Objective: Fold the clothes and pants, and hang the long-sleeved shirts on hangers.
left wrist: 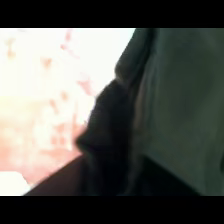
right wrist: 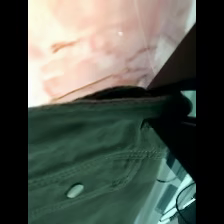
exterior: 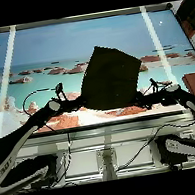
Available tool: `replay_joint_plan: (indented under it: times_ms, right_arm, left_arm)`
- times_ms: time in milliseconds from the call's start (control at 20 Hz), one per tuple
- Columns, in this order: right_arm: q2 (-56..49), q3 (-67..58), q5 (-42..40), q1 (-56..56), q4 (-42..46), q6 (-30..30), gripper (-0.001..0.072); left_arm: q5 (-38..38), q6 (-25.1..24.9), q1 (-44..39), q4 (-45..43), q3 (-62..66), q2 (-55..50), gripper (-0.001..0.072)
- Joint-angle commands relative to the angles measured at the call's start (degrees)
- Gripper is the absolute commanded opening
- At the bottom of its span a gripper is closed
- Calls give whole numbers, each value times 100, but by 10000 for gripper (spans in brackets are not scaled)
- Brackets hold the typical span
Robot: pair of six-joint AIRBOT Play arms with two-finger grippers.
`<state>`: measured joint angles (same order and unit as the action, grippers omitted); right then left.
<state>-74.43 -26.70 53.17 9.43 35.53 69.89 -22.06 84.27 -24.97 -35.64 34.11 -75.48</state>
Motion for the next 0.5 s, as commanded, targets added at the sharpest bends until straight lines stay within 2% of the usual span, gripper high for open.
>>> replay_joint_plan:
  times_ms: [0, 50, 100, 200, 300, 450]
  right_arm:
    - [-20, -138, -267, -227, -334, -13, 129]
    - [-20, -221, -258, -227, -334, -55, 84]
    - [-11, -341, -164, -229, -337, -79, 56]
    - [122, -662, 225, -229, -339, -455, 55]
    - [424, -1071, 643, -229, -330, -667, 55]
    - [1137, -1794, 938, -229, -328, -656, 55]
  left_arm:
    - [627, -2, 7, 127, 9, 9, 54]
    - [780, -7, 7, 122, 13, 9, 12]
    - [831, -31, 7, 122, 33, 11, 11]
    - [809, -444, 9, 122, 160, 68, 11]
    - [750, -1290, 9, 120, 369, 372, 11]
    - [778, -2885, 61, 116, 739, 1325, 11]
